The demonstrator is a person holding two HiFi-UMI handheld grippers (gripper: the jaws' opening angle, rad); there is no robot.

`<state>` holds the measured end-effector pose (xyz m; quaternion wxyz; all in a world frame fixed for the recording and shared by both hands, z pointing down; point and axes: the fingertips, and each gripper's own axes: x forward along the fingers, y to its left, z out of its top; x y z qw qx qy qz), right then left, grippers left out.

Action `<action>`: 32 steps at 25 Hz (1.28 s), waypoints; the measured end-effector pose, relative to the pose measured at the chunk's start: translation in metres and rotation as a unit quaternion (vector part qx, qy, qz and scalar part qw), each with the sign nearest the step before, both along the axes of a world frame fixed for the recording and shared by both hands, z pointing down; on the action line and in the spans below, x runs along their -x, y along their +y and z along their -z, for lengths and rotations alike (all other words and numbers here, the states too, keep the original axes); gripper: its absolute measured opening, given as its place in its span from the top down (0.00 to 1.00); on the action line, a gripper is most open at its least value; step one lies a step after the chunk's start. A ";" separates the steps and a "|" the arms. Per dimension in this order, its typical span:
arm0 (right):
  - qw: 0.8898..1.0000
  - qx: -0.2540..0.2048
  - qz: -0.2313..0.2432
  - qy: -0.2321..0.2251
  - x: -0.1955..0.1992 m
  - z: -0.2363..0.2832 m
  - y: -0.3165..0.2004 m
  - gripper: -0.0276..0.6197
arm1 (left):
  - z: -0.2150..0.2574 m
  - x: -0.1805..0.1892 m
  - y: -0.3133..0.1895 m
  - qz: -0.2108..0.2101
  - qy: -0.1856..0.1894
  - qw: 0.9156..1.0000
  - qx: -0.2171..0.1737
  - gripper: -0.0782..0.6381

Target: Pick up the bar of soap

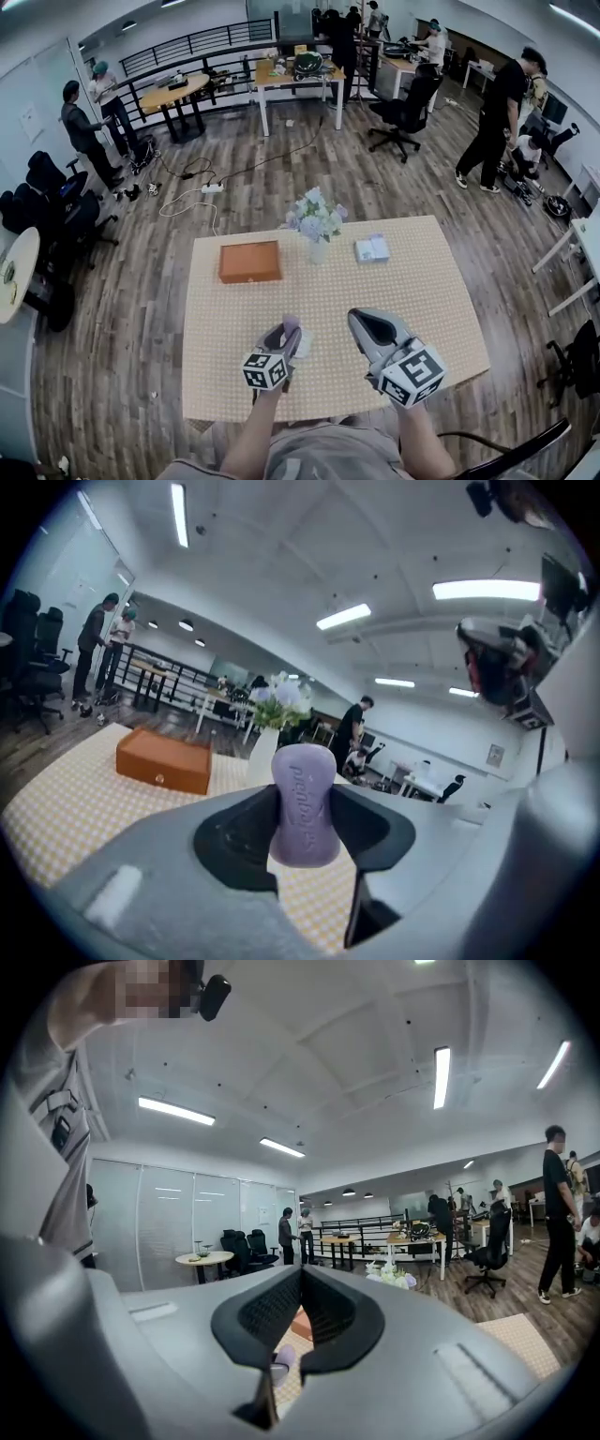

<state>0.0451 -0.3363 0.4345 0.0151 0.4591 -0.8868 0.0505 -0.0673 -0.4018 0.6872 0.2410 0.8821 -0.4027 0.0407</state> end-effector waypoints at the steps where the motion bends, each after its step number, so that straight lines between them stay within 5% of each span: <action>1: 1.000 -0.005 0.003 -0.003 0.002 0.004 -0.001 0.95 | 0.025 0.003 0.004 0.002 0.016 1.000 -0.026 0.65; 7: 0.998 -0.054 0.019 -0.026 0.016 0.037 -0.002 0.95 | 0.176 0.037 0.042 0.028 0.052 0.982 -0.179 0.65; 12: 0.996 -0.075 0.029 -0.036 0.024 0.045 -0.002 0.95 | 0.251 0.057 0.069 0.047 -0.026 0.963 -0.266 0.64; 32: 0.997 -0.061 0.030 -0.034 0.029 0.038 0.003 0.95 | 0.248 0.064 0.070 0.062 -0.037 0.965 -0.251 0.64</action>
